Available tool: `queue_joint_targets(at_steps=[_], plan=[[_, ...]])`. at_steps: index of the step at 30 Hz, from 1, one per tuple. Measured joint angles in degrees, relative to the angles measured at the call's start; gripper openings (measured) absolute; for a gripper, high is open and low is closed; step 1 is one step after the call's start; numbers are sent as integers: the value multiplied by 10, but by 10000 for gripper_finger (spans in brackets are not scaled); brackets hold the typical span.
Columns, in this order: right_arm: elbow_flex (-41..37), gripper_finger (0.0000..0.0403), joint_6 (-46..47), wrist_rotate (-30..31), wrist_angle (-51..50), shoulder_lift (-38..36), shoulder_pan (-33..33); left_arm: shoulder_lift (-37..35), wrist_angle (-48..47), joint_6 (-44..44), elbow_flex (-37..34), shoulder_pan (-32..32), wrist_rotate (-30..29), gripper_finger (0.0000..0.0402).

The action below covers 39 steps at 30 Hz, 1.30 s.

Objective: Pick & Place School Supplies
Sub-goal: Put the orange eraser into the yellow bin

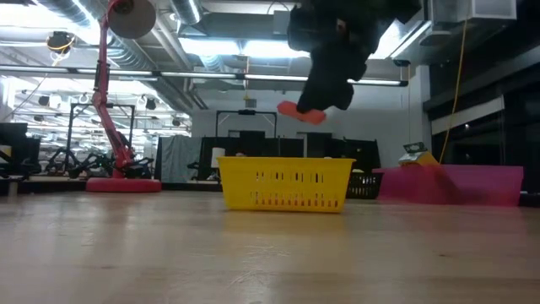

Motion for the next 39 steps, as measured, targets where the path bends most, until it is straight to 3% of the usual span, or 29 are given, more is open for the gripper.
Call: queue_joint_targets(at_steps=[12, 15, 18, 22, 27, 30, 33, 36, 39], plan=[[0, 123, 12, 20, 2, 0, -4, 0, -8, 2, 0, 1, 1, 157], [0, 123, 32, -17, 0, 0, 5, 0, -10, 1, 0, -1, 2, 157], [-2, 123, 41, -59, -12, 0, 51, 0, -32, -15, 0, -6, 1, 157], [-39, 123, 32, -62, 5, 0, 153, 0, -97, -93, 0, -10, 1, 157], [-88, 123, 83, -67, 87, 0, 272, 0, -130, -112, 0, -21, 4, 157], [-88, 123, 99, -34, 166, 0, 337, 0, -159, -126, 0, -25, 14, 157], [-88, 123, 101, 40, 220, 0, 382, 0, -198, -157, 0, -25, 27, 157], [-88, 127, 112, 101, 231, 1, 402, 0, -223, -182, 0, -25, 36, 157], [-88, 140, 120, 119, 234, 17, 405, 0, -227, -187, 0, -25, 42, 157]])
